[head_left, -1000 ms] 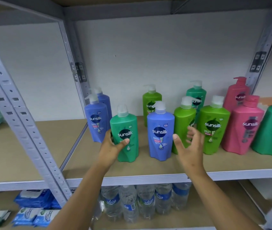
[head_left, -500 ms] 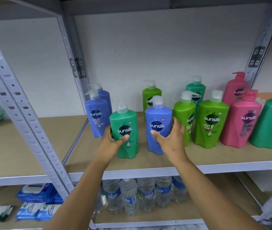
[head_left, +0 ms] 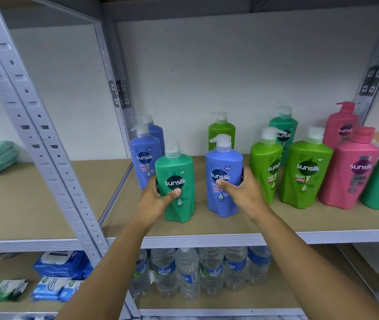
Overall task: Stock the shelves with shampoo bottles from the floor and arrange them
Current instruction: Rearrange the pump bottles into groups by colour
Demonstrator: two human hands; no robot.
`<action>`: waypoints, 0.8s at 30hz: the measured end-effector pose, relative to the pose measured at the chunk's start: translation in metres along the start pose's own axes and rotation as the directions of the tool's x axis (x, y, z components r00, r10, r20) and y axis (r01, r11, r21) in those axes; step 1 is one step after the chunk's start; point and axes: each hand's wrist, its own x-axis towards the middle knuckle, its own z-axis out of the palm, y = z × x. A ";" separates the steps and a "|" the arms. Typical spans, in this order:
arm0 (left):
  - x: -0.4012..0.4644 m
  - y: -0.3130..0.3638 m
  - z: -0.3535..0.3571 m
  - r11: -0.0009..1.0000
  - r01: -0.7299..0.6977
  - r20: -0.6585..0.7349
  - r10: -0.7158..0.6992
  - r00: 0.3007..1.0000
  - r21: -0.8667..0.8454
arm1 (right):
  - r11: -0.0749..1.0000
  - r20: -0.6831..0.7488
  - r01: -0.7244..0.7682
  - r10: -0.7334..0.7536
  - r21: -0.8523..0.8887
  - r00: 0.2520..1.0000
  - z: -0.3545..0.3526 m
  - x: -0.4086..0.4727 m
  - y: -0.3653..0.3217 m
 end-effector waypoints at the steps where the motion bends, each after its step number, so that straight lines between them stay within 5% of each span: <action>1: 0.000 0.000 -0.004 1.000 -0.001 -0.003 0.001 1.000 -0.001 | 1.000 0.024 0.006 -0.006 0.012 1.000 0.003 0.001 -0.001; 10: -0.002 -0.003 -0.044 1.000 0.003 -0.021 -0.002 1.000 0.018 | 0.993 0.234 -0.010 -0.017 0.115 0.972 0.045 0.000 -0.008; 24: -0.014 -0.003 -0.050 0.999 0.006 -0.138 -0.001 0.990 0.037 | 0.995 0.318 0.048 -0.074 0.088 0.945 0.063 -0.004 -0.010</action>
